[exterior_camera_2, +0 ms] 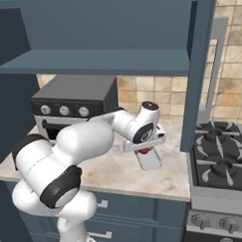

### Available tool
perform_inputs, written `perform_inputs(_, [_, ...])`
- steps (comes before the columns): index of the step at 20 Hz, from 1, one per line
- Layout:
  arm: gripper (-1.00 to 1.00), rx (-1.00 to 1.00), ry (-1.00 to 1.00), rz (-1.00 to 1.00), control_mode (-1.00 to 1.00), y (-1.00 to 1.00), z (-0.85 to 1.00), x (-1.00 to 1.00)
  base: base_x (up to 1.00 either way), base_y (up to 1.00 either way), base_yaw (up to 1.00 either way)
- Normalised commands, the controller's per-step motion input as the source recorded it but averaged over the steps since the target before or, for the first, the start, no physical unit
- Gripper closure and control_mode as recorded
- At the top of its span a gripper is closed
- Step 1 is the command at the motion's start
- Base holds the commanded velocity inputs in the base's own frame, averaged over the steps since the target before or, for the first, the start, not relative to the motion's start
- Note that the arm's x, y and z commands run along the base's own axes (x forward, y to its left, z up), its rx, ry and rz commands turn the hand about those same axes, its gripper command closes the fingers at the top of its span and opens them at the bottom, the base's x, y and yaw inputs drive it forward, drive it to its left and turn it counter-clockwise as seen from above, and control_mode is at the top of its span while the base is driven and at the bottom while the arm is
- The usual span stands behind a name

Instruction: Retrieve the tupperware from the cabinet, then place the raw meat into the tupperware to avoid contamination.

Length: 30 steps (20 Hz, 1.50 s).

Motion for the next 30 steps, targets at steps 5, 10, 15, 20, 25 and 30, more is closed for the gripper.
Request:
perform_inputs(5, [1.00, -0.02, -0.02, -0.05, -1.00, -0.06, -0.38, 0.07, 0.00, 0.00, 0.00])
perform_inputs(10, [1.00, 0.00, 0.00, 0.00, -1.00, -0.15, -0.04, 0.12, 0.00, 0.00, 0.00])
perform_inputs(15, [1.00, 0.00, 0.00, 0.00, -1.00, -0.09, 0.00, 0.11, 0.00, 0.00, 0.00])
perform_inputs(20, [1.00, 0.00, 0.00, 0.00, -1.00, -0.12, -0.11, 0.10, 0.00, 0.00, 0.00])
perform_inputs(25, [1.00, 0.00, 0.01, 0.00, -1.00, 0.00, -0.10, 0.04, 0.00, 0.00, 0.00])
perform_inputs(30, [1.00, 0.00, 0.03, 0.00, -1.00, 0.00, -0.16, 0.01, 0.00, 0.00, 0.00])
